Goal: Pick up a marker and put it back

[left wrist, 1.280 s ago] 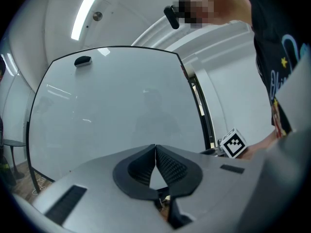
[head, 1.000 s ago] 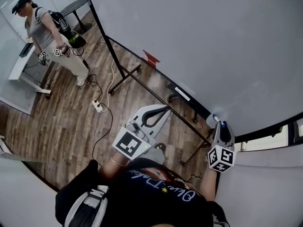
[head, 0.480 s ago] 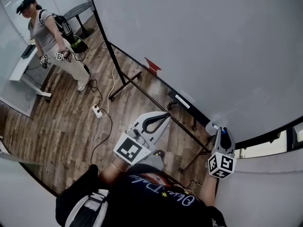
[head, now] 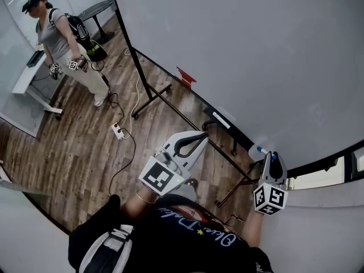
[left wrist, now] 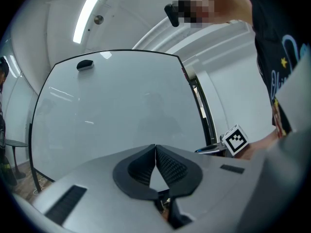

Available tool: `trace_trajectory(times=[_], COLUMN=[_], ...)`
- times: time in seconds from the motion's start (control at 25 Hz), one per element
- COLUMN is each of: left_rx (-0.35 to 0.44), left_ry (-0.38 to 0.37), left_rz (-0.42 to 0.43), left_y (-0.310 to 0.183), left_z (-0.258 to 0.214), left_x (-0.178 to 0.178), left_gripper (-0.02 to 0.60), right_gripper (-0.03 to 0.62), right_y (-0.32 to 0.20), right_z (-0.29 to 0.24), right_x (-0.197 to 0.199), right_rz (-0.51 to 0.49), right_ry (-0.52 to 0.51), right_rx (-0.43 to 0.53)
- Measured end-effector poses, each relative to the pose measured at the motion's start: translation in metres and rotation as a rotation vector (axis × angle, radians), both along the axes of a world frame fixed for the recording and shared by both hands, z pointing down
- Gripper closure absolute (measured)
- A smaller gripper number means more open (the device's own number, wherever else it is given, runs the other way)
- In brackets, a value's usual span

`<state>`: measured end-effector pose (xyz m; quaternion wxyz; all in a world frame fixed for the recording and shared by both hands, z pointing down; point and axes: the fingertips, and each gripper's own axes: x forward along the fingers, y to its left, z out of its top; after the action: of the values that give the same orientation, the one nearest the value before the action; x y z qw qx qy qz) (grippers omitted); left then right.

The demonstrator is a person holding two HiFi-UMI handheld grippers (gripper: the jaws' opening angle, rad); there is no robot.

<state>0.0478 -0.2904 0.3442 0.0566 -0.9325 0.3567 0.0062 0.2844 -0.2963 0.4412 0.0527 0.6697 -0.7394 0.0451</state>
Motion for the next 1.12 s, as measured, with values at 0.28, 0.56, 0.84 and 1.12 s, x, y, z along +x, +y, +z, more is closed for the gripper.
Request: trace_trajectory(times=[0.28, 0.56, 0.84, 1.12], left_rx=[-0.019, -0.015, -0.020, -0.031], left_ry=[0.005, 0.012, 0.028, 0.036], left_rz=[-0.002, 0.004, 0.022, 0.040], left_y=[0.004, 0.008, 0.018, 0.028], left_z=[0.003, 0.002, 0.000, 0.000], left_x=[0.001, 0.002, 0.003, 0.009], left_gripper=[0.578, 0.578, 0.578, 0.578], right_gripper=[0.519, 0.519, 0.519, 0.519], right_y=[0.006, 0.013, 0.031, 0.050], right_z=[-0.004, -0.019, -0.047, -0.075], right_x=[0.000, -0.002, -0.009, -0.011], right_rz=[-0.003, -0.007, -0.023, -0.033], right_ry=[0.007, 0.035, 0.044, 0.051], right_rx=[0.004, 0.023, 0.070, 0.113])
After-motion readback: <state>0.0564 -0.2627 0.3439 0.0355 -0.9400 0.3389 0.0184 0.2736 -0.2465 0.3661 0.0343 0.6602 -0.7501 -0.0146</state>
